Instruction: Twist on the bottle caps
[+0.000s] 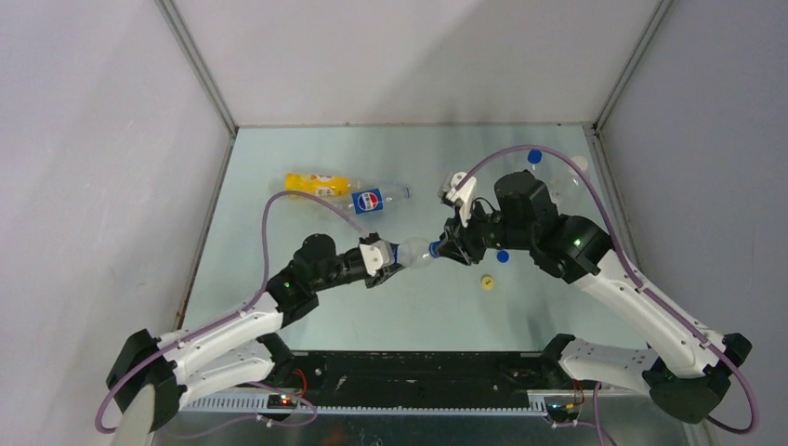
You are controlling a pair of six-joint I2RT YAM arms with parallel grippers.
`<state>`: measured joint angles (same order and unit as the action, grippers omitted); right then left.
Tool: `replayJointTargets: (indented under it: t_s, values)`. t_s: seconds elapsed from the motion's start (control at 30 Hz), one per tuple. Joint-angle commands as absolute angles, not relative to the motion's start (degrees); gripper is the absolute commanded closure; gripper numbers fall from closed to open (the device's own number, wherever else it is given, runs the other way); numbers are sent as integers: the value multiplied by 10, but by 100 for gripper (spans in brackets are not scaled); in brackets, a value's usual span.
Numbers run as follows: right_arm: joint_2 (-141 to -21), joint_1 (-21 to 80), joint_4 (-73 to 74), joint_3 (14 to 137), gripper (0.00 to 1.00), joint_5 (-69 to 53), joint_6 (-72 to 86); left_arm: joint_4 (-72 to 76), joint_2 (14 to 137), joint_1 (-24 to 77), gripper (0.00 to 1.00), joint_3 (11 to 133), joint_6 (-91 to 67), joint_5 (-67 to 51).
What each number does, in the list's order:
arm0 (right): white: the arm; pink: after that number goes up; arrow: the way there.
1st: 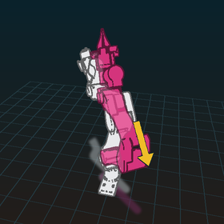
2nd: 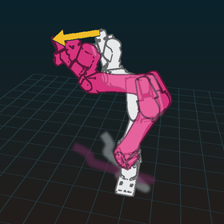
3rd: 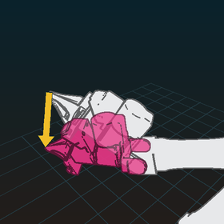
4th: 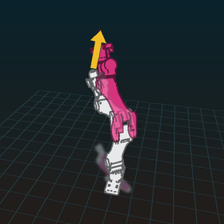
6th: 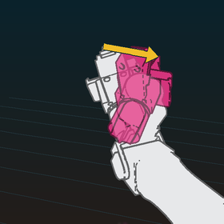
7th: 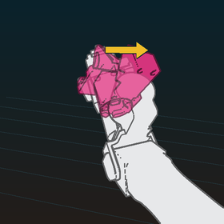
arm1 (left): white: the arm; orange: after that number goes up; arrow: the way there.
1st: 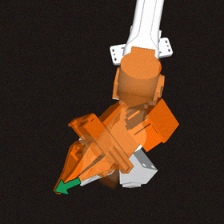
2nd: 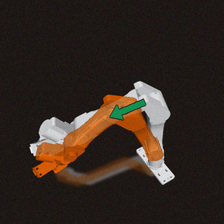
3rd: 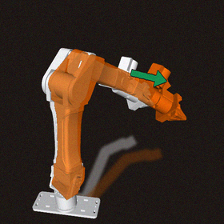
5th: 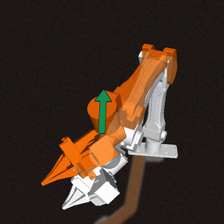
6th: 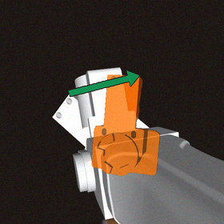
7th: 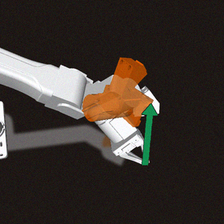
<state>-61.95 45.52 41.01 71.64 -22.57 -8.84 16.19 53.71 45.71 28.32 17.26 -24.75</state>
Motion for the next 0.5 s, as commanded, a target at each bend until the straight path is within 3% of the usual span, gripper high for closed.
replayJointTargets:
  t_s: [0.0, 0.07, 0.13, 0.2, 0.33, 0.47]
  values:
    - [-623, 462, 361, 721, 78, -183, 29, 242, 520, 467, 100, 289, 206, -159]
    - [-613, 463, 347, 721, 69, -189, 9, 228, 522, 468, 100, 282, 205, -157]
    - [-597, 461, 335, 721, 53, -199, -25, 219, 523, 467, 100, 270, 196, -162]
    - [-581, 460, 329, 721, 46, -217, -75, 210, 521, 466, 100, 262, 185, -167]
    - [-555, 456, 349, 721, 38, -250, -181, 194, 520, 459, 100, 255, 160, -197]
    - [-544, 453, 406, 721, 36, -284, -301, 166, 519, 441, 100, 271, 144, -263]
